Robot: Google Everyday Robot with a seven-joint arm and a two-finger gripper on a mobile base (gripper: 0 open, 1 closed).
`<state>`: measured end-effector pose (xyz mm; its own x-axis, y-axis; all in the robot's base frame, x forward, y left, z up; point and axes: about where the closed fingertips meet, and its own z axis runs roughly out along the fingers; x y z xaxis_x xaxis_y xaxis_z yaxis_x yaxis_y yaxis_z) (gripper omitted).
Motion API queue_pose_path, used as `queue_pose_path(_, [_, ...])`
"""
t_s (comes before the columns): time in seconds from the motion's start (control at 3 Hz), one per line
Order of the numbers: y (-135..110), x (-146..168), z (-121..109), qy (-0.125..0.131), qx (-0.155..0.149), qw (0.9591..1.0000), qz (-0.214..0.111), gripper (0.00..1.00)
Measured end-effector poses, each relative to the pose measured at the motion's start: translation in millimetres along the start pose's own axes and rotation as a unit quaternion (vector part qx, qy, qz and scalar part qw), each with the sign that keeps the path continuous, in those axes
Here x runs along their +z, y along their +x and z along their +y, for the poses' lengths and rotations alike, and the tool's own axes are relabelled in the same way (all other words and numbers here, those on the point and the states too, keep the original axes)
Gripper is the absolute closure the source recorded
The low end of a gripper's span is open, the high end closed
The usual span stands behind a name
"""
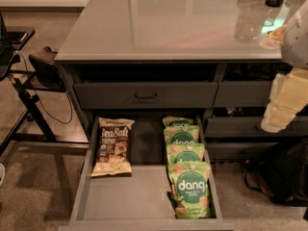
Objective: Pick brown chip bag from middle drawer and place on counter
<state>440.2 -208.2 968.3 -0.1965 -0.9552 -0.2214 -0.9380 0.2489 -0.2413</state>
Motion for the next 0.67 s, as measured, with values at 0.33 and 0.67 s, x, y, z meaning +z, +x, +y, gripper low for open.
queue_pose_path(0.33, [-16.6, 42.1, 6.1, -0.031, -0.028, 0.9982, -0.044, 0.00])
queue_pose_path(0.67, [-41.5, 117.7, 18.8, -0.078, -0.034, 0.9877, -0.131, 0.00])
